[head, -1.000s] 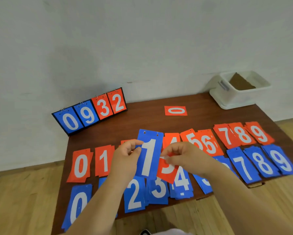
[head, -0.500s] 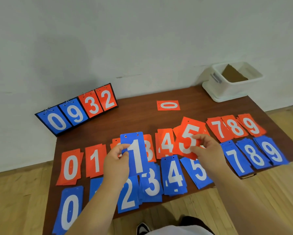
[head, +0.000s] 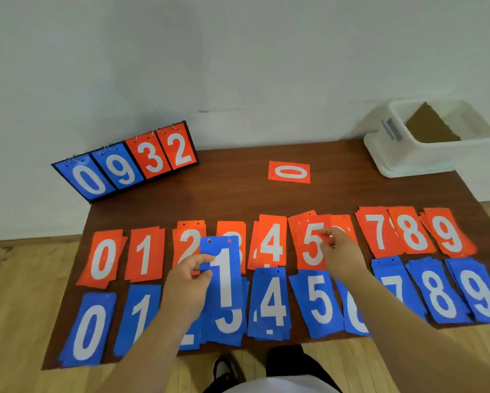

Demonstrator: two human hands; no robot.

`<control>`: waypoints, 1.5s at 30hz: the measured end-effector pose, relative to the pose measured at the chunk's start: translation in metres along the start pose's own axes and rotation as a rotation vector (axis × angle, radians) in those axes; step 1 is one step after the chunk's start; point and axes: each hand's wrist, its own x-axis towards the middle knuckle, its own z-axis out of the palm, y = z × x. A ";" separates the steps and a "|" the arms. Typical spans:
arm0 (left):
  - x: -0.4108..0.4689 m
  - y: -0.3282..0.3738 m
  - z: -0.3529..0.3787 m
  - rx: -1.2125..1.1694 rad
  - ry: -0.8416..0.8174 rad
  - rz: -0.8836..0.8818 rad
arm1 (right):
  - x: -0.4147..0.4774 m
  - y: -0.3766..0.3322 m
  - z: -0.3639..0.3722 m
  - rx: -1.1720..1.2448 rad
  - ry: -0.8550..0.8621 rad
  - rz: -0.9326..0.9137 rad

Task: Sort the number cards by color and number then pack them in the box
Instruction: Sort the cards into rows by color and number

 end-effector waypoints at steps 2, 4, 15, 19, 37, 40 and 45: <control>0.001 0.005 0.013 -0.011 0.021 -0.034 | 0.023 0.005 0.004 -0.079 -0.035 -0.046; 0.003 0.008 0.028 -0.065 0.054 -0.060 | 0.043 0.013 0.010 -0.205 -0.100 -0.089; 0.011 0.025 0.087 -0.173 0.126 -0.150 | 0.059 0.029 0.008 -0.605 -0.128 -0.218; 0.012 0.026 0.084 -0.182 0.141 -0.154 | 0.039 -0.027 0.011 -0.002 -0.360 -0.161; 0.005 -0.124 -0.107 0.193 0.153 -0.119 | -0.113 -0.148 0.244 -0.118 -0.595 -0.361; 0.013 -0.160 -0.136 0.351 0.059 -0.085 | -0.135 -0.154 0.284 -0.189 -0.566 -0.305; 0.029 -0.187 -0.146 0.549 -0.072 0.015 | -0.151 -0.149 0.315 -0.434 -0.438 -0.309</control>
